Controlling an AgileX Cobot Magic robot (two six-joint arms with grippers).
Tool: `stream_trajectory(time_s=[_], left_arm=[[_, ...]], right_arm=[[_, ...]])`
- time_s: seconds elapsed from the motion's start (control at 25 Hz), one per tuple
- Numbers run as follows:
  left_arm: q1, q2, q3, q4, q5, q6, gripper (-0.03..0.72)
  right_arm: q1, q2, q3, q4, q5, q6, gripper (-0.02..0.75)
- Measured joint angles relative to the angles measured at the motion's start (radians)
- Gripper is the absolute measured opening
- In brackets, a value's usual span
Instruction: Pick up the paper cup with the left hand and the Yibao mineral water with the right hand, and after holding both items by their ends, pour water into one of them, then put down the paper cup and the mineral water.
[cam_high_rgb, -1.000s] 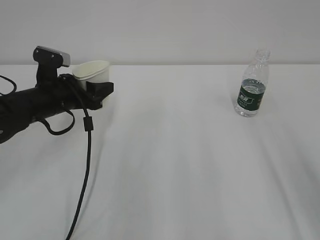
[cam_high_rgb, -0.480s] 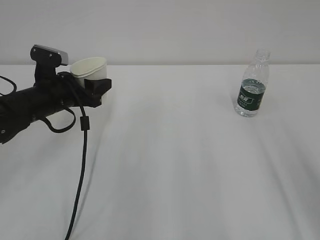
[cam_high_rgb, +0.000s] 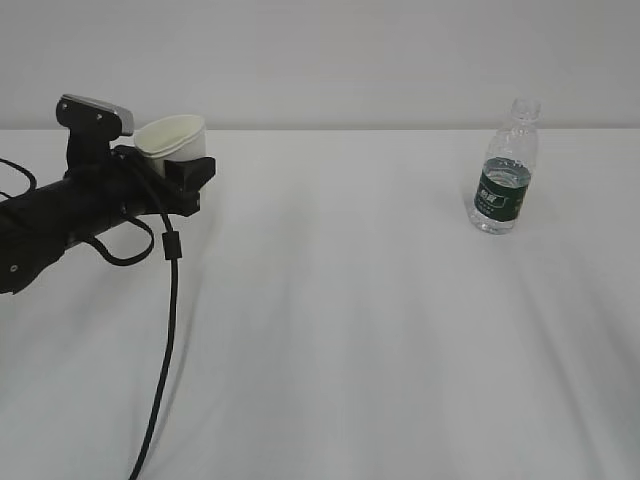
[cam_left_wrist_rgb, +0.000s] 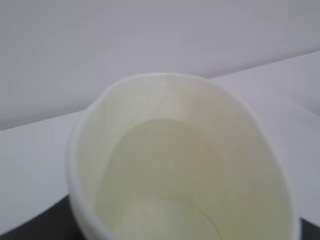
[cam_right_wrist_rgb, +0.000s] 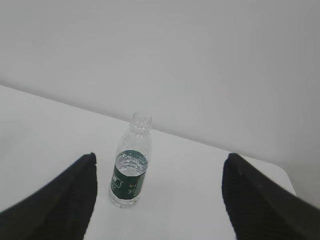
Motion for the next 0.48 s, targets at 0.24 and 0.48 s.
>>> stream_trajectory(time_s=[0.24, 0.48], left_arm=[[0.000, 0.020, 0.000, -0.036, -0.030, 0.036, 0.394], [0.000, 0.022, 0.000, -0.094, -0.042, 0.089, 0.394]], right_arm=[[0.000, 0.000, 0.000, 0.000, 0.003, 0.000, 0.589], [0.000, 0.000, 0.000, 0.000, 0.010, 0.000, 0.590]])
